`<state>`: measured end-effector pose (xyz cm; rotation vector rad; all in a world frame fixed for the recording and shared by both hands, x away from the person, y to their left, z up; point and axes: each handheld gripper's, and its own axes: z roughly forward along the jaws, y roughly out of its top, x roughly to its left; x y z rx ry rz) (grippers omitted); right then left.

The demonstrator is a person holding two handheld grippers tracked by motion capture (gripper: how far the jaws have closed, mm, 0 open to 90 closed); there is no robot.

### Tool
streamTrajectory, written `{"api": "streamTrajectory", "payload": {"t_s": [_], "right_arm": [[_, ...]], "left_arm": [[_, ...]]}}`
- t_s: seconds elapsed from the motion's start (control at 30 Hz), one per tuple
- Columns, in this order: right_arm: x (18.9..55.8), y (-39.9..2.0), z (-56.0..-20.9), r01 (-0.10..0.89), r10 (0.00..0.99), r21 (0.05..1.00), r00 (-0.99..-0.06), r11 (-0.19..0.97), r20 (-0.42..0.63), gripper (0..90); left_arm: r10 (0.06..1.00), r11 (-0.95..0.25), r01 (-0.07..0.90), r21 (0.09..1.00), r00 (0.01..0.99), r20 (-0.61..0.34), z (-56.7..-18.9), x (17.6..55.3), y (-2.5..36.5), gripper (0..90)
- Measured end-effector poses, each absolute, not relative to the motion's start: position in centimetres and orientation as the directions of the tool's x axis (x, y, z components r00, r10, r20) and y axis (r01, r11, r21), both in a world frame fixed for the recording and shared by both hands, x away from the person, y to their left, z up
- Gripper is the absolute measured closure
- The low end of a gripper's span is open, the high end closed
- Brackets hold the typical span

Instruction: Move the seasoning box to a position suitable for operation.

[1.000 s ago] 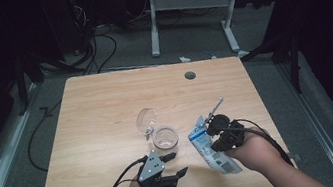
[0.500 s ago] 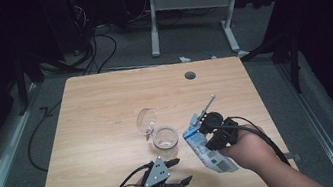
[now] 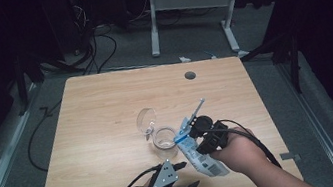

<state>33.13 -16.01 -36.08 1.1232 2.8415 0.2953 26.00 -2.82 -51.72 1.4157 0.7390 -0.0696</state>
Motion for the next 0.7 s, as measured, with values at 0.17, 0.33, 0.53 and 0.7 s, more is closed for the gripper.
{"api": "streamTrajectory", "payload": {"t_s": [0.17,0.33,0.53,0.7], "right_arm": [[33.2,-15.6,-35.8,0.666,0.681,0.214,-0.732,0.714,0.005,89.1],[33.2,-15.2,-35.8,0.660,0.675,0.226,-0.738,0.717,0.015,89.1],[33.2,-14.9,-35.7,0.659,0.673,0.233,-0.739,0.715,0.024,89.1],[33.1,-14.5,-35.5,0.654,0.668,0.249,-0.743,0.714,0.035,89.0]], "left_arm": [[0.380,0.189,0.450,0.873,0.786,-0.488,-51.9,25.7,-3.9,29.3],[0.385,0.209,0.460,0.863,0.773,-0.505,-51.9,26.1,-4.4,29.4],[0.381,0.213,0.465,0.859,0.770,-0.511,-51.7,26.2,-4.8,29.5],[0.375,0.230,0.463,0.856,0.770,-0.516,-51.3,26.0,-5.1,34.6]]}}
